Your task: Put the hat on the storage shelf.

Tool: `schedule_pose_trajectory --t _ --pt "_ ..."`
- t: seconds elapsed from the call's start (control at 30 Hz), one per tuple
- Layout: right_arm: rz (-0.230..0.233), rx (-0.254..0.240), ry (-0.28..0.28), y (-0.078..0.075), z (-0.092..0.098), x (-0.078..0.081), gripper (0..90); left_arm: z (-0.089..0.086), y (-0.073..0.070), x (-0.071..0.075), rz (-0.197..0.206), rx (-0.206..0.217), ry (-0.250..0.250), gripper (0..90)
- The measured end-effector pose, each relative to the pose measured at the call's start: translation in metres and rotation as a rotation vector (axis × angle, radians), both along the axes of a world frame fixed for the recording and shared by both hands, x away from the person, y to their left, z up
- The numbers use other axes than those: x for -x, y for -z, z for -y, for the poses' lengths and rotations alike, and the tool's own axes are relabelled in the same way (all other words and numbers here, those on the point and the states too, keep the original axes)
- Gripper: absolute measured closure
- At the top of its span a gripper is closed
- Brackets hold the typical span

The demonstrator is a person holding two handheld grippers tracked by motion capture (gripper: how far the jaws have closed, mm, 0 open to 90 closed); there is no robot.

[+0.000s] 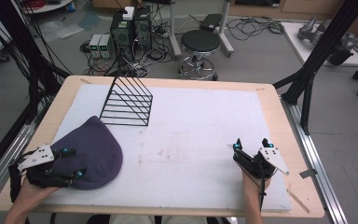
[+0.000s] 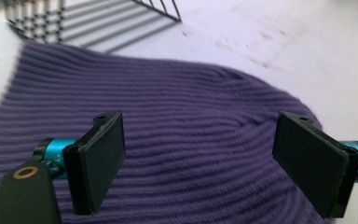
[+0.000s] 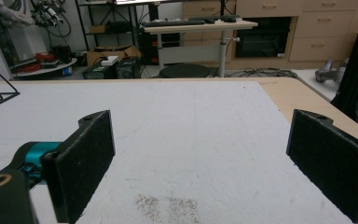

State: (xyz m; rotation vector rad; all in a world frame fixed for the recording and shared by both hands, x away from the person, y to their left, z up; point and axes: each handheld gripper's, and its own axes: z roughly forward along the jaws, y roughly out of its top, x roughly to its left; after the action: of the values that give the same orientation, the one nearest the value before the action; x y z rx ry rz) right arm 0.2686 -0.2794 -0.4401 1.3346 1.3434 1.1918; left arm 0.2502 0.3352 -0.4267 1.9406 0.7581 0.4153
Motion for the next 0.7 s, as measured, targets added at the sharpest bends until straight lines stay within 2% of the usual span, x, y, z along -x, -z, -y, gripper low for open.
schedule_pose_trajectory --t 0.13,0.2,0.23,0.27,0.3,0.33,0.43,0.5,0.6,0.7 --pt "-0.004 -0.001 -0.002 0.0 -0.001 0.0 6.9 0.002 0.002 0.0 -0.018 0.008 0.037 16.8" --pt "-0.005 -0.004 -0.001 0.0 -0.001 0.0 6.9 0.002 0.002 0.0 -0.043 0.016 0.081 16.8" --pt "-0.005 -0.004 -0.001 0.0 -0.001 0.0 6.9 0.002 0.002 0.0 -0.043 0.016 0.081 16.8" --pt "-0.005 -0.006 -0.001 0.0 -0.001 0.0 6.8 0.002 0.002 0.0 -0.068 0.025 0.102 16.8" --pt "-0.004 -0.006 -0.001 0.0 -0.001 0.0 6.9 0.002 0.002 0.0 -0.068 0.025 0.102 16.8" --pt "-0.004 -0.005 -0.002 0.0 -0.001 0.0 6.9 0.002 0.003 0.0 -0.077 0.031 0.124 16.8" --pt "-0.005 -0.007 -0.001 0.0 -0.001 0.0 6.9 0.003 0.003 0.0 -0.083 0.025 0.14 16.8" --pt "-0.002 0.001 -0.002 0.0 -0.001 0.0 6.9 0.005 0.003 0.001 -0.096 0.031 0.165 16.8" --pt "-0.002 0.001 -0.003 0.0 -0.001 0.0 6.9 0.011 0.006 0.001 -0.117 0.013 0.218 16.8" --pt "-0.002 -0.001 0.001 0.0 -0.001 0.0 6.9 0.014 0.007 0.002 -0.124 0.0 0.246 16.9"
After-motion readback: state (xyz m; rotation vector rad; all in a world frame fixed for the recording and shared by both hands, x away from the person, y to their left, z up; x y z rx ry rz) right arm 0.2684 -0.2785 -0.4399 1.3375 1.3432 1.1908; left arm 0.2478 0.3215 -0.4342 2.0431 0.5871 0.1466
